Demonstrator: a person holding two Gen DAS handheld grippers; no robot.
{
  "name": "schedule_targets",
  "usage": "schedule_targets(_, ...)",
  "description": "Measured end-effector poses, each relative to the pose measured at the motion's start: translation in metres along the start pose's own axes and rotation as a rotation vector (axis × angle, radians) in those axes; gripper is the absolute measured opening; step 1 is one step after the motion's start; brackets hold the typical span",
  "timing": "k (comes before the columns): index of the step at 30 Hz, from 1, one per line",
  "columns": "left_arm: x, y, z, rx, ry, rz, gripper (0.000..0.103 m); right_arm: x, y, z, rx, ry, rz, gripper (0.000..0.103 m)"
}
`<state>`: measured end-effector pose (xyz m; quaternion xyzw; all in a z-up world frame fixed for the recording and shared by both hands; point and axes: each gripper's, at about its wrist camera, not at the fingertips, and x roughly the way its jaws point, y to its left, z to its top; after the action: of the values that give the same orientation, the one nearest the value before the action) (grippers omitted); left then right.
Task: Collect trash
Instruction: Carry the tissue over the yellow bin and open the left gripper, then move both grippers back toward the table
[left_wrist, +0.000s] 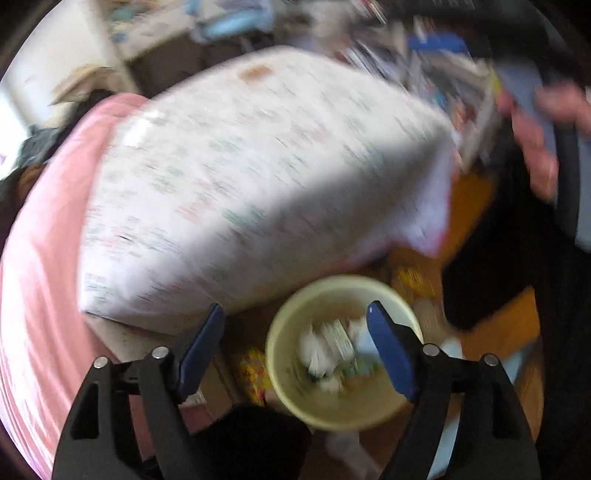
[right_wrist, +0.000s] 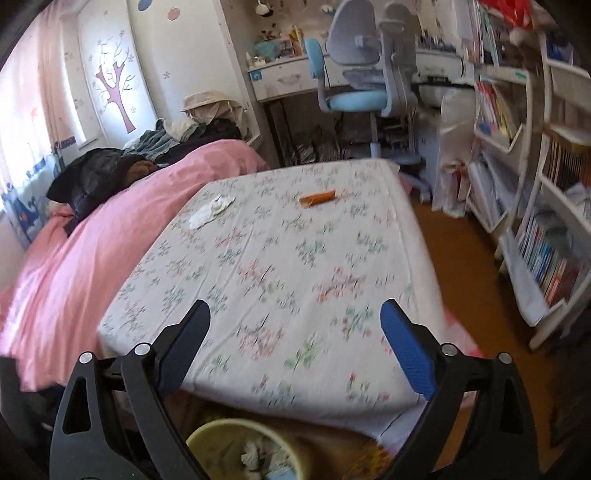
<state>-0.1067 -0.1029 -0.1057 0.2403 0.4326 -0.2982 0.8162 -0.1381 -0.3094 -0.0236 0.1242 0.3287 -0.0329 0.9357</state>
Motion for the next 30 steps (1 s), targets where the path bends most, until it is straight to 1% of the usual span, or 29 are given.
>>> schedule_targets(2,-0.016,0.021,0.007,-0.089,-0.105,0.063,0.085,0.010,0.001,0.002,0.001,0.007,-0.015,0.091)
schedule_targets(3,-0.025,0.032,0.009,-0.140,-0.153,0.104,0.089,0.016,0.002,0.003,0.002,0.016,-0.020,0.091)
schedule_targets(4,-0.034,0.048,0.011,-0.216,-0.210,0.159,0.092,0.021,0.004,0.004,-0.001,0.022,-0.025,0.091)
schedule_targets(5,-0.039,0.058,0.012,-0.268,-0.236,0.180,0.092,0.027,0.007,0.003,-0.008,0.030,-0.029,0.091)
schedule_targets(7,-0.045,0.083,0.012,-0.402,-0.270,0.207,0.094,0.036,0.013,0.002,-0.018,0.045,-0.032,0.091)
schedule_targets(8,-0.047,0.097,0.010,-0.484,-0.282,0.211,0.094,0.041,0.016,0.001,-0.023,0.054,-0.034,0.091)
schedule_targets(9,-0.047,0.108,0.009,-0.541,-0.290,0.212,0.094,0.047,0.022,-0.002,-0.029,0.065,-0.032,0.091)
schedule_targets(11,-0.049,0.127,0.012,-0.635,-0.303,0.236,0.094,0.054,0.029,-0.005,-0.036,0.079,-0.028,0.091)
schedule_targets(12,-0.050,0.134,0.014,-0.658,-0.318,0.252,0.094,0.058,0.034,-0.007,-0.038,0.086,-0.024,0.091)
schedule_targets(14,-0.055,0.141,0.021,-0.679,-0.349,0.290,0.095,0.063,0.042,-0.009,-0.041,0.094,-0.018,0.091)
schedule_targets(17,-0.055,0.149,0.033,-0.670,-0.376,0.333,0.095,0.066,0.055,-0.006,-0.056,0.085,-0.009,0.091)
schedule_targets(21,-0.044,0.161,0.052,-0.635,-0.376,0.391,0.095,0.065,0.070,0.016,-0.085,0.035,-0.006,0.091)
schedule_targets(26,-0.035,0.170,0.061,-0.642,-0.343,0.383,0.095,0.065,0.081,0.062,-0.146,-0.042,-0.021,0.091)
schedule_targets(28,-0.036,0.168,0.061,-0.630,-0.345,0.383,0.095,0.066,0.078,0.074,-0.159,-0.066,-0.031,0.092)
schedule_targets(30,-0.037,0.165,0.062,-0.616,-0.351,0.383,0.095,0.070,0.072,0.074,-0.148,-0.078,-0.045,0.092)
